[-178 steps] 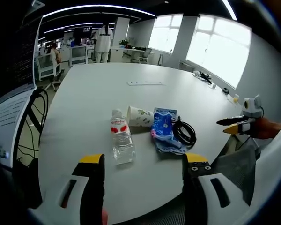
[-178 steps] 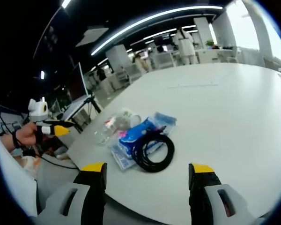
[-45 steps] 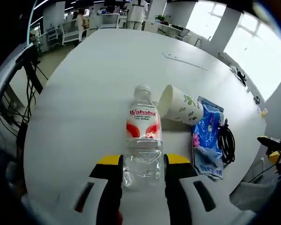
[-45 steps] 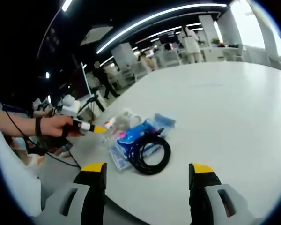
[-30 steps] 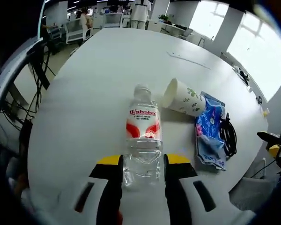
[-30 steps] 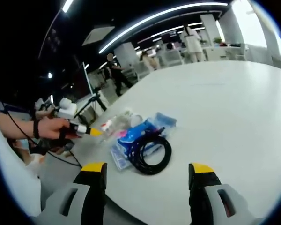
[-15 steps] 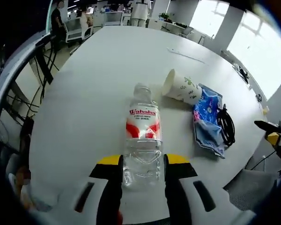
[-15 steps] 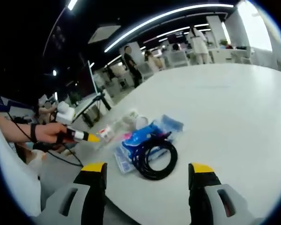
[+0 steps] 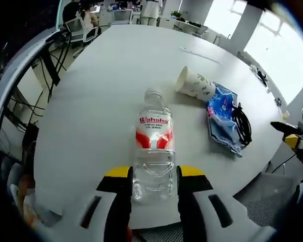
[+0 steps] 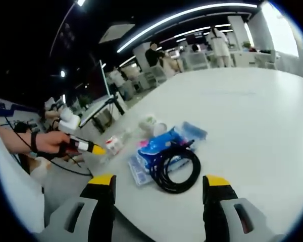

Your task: Arrange the tabletop items into an orderly group along one side of the table until the central work area is clear of visible clutter.

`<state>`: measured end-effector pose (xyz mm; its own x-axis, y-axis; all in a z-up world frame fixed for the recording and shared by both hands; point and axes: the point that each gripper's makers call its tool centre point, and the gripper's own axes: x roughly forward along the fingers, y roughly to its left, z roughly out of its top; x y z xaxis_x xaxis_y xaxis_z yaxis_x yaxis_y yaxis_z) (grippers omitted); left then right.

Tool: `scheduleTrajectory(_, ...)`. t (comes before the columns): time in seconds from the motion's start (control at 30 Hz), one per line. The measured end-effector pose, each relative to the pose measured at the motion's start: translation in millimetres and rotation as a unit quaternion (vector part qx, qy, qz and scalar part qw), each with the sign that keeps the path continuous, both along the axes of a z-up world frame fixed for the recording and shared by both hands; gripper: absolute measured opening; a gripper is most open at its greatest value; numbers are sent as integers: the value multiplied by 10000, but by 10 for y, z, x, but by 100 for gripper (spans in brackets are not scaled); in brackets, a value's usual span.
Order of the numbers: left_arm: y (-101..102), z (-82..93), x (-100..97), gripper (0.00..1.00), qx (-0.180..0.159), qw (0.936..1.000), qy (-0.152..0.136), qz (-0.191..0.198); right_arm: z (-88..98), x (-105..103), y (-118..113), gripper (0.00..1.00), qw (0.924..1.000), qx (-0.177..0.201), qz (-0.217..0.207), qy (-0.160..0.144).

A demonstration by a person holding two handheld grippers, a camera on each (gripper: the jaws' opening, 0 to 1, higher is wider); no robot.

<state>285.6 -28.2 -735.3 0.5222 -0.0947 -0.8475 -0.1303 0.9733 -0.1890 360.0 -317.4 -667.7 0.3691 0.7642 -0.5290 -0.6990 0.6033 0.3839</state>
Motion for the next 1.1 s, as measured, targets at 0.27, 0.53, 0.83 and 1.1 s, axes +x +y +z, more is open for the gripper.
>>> scheduleTrajectory(0.27, 2, -7, 6, 34, 142, 9994, 202, -244, 10, 32, 63, 71, 10000, 41, 51, -25)
scheduleTrajectory(0.53, -2, -5, 144, 38, 75, 9991, 353, -213, -9, -24, 21, 71, 10000, 35, 29, 42)
scheduleTrajectory(0.83, -26, -98, 388, 42, 191, 9956, 661, -641, -33, -5, -111, 71, 9999, -51, -49, 80)
scheduleTrajectory(1.1, 50, -130, 625, 42, 231, 9949, 770, -611, -10, 33, -143, 70, 9999, -48, -122, 86)
